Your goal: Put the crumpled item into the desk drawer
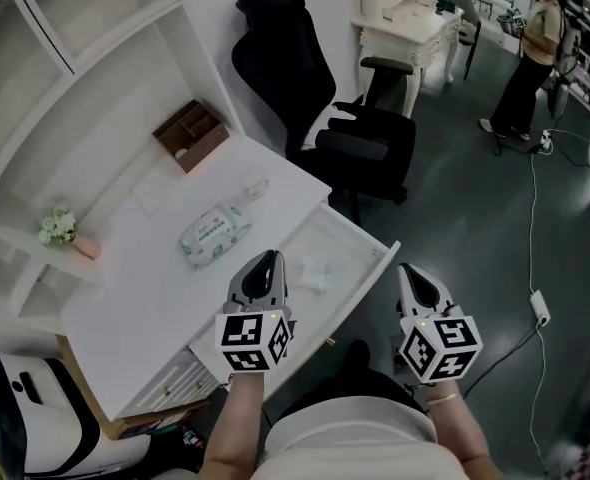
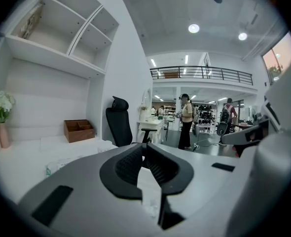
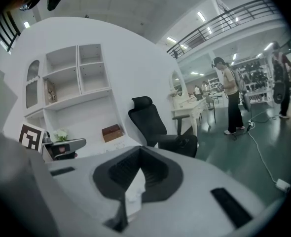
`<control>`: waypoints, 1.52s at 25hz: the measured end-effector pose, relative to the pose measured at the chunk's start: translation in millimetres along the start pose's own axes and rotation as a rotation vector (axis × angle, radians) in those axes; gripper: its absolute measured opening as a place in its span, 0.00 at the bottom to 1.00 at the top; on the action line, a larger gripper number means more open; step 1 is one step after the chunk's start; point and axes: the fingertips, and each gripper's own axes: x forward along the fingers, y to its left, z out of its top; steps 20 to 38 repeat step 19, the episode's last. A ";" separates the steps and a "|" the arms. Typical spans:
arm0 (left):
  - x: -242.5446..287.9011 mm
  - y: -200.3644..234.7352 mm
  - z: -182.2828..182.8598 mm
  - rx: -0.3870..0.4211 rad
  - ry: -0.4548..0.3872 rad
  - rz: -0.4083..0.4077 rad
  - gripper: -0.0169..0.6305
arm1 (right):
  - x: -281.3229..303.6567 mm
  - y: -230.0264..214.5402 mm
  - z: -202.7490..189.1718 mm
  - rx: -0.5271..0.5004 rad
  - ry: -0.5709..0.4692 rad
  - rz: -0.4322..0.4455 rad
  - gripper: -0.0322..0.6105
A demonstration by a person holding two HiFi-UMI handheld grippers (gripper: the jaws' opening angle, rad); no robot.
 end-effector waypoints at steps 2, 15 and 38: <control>0.0 -0.3 -1.4 0.003 0.005 0.001 0.05 | 0.4 0.1 0.8 -0.009 -0.001 0.002 0.05; 1.1 1.2 -12.9 -0.015 0.027 0.017 0.05 | 2.9 -3.5 1.3 -0.020 0.001 0.020 0.05; 2.4 3.8 -12.6 -0.009 0.030 0.022 0.05 | 5.5 -1.2 3.2 -0.019 0.000 0.027 0.05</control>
